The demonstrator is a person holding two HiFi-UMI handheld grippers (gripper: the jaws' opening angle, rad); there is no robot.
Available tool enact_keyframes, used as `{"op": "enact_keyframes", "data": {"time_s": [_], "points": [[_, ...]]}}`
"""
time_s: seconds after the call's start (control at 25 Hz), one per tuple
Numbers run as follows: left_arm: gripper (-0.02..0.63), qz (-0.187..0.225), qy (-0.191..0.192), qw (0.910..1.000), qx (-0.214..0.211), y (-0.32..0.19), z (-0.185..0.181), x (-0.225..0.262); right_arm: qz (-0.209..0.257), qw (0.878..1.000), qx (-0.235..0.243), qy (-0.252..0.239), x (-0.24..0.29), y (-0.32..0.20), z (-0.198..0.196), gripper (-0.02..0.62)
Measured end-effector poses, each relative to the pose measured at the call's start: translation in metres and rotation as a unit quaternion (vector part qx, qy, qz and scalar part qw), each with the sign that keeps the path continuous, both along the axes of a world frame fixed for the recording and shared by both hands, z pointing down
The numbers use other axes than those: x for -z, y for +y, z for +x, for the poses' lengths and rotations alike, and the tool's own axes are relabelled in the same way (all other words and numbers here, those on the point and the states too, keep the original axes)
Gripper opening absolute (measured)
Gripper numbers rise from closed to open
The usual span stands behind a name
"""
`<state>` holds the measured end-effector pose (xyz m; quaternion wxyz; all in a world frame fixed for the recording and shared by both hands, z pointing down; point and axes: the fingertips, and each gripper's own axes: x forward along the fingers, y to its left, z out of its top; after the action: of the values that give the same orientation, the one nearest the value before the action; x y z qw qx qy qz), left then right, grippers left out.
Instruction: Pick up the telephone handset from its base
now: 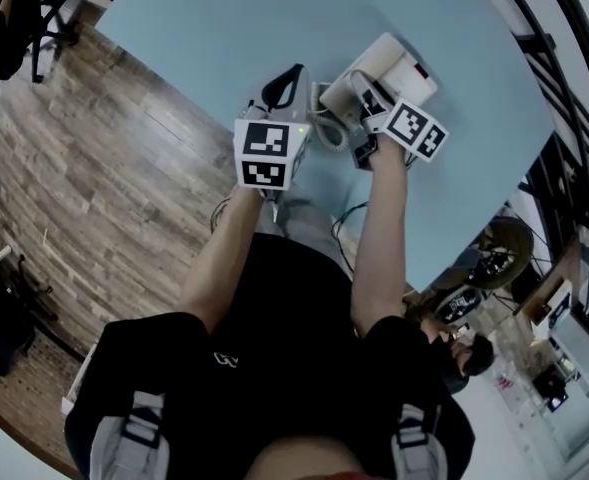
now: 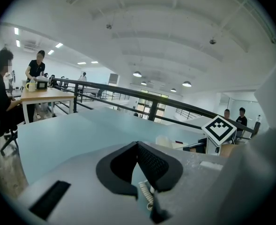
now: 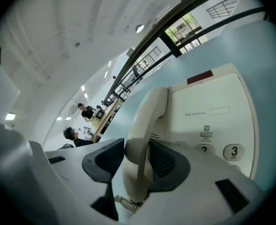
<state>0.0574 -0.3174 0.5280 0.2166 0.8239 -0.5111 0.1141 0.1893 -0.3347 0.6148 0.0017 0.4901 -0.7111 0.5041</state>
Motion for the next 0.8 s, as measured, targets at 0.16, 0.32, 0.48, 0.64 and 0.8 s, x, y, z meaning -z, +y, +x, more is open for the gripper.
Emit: {"op": "enact_keyframes", "data": {"time_s": [0.16, 0.32, 0.48, 0.64, 0.8], "points": [[-0.001, 0.007, 0.002, 1.0000, 0.006, -0.001, -0.005, 0.007, -0.012, 0.999, -0.021, -0.029, 0.001, -0.001, 0.000, 0.121], [0.000, 0.023, 0.004, 0.9997, 0.007, -0.002, -0.010, 0.023, 0.002, 0.997, -0.064, -0.046, 0.017, -0.001, 0.000, 0.083], [0.000, 0.045, 0.007, 0.9990, 0.004, -0.003, -0.012, 0.045, 0.072, 0.995, -0.064, -0.020, 0.060, 0.002, -0.006, 0.080], [0.000, 0.072, 0.012, 0.9974, -0.001, -0.003, -0.008, 0.071, 0.172, 0.984, -0.042, 0.007, 0.124, 0.003, -0.011, 0.080], [-0.002, 0.108, 0.013, 0.9939, -0.014, -0.004, 0.000, 0.102, 0.244, 0.968, -0.031, 0.052, 0.176, 0.010, -0.006, 0.080]]}}
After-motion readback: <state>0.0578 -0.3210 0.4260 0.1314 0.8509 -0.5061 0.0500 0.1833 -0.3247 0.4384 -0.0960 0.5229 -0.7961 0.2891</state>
